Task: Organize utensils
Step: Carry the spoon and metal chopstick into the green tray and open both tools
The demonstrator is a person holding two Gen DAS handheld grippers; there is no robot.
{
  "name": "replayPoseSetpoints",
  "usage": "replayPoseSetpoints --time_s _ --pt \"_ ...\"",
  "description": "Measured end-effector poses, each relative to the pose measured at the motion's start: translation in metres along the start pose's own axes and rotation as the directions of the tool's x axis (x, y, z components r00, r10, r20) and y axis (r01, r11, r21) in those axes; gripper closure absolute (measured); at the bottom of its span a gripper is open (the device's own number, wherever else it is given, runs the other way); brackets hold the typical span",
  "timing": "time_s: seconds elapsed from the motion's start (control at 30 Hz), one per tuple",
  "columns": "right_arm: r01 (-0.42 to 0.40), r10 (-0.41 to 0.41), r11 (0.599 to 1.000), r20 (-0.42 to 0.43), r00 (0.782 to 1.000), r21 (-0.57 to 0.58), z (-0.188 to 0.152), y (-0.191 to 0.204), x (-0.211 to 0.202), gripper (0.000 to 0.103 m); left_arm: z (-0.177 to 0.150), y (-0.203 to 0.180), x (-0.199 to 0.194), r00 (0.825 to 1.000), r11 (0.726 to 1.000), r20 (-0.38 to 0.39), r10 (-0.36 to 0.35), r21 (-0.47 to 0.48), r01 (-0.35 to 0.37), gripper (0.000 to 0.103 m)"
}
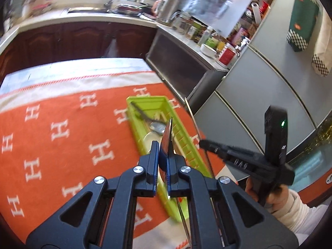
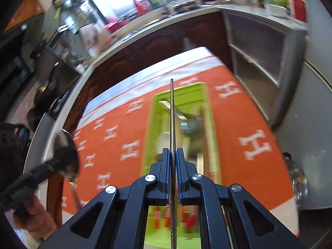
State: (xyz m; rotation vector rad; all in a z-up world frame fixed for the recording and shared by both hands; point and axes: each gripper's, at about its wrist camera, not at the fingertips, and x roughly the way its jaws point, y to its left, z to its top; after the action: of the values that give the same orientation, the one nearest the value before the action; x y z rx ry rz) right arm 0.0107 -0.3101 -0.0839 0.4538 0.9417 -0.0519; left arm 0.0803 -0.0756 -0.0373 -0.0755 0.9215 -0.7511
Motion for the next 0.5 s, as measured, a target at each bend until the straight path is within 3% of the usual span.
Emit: replayPoseSetpoints --time_s 0.2,0.5 --pt "0.02 -0.02 1.0 0.006 1.0 0.02 0.003 -0.031 0.011 0.098 0.028 -0.028 0.05 0.996 0.997 -0.062 0.068 0.047 -0.065 0.099" --pt "0.04 -0.039 0.999 -0.065 0.997 0.008 0.014 -0.035 0.063 0.097 0.038 -0.019 0.132 0.969 0.982 -0.171 0.18 0.086 -0.167 0.099"
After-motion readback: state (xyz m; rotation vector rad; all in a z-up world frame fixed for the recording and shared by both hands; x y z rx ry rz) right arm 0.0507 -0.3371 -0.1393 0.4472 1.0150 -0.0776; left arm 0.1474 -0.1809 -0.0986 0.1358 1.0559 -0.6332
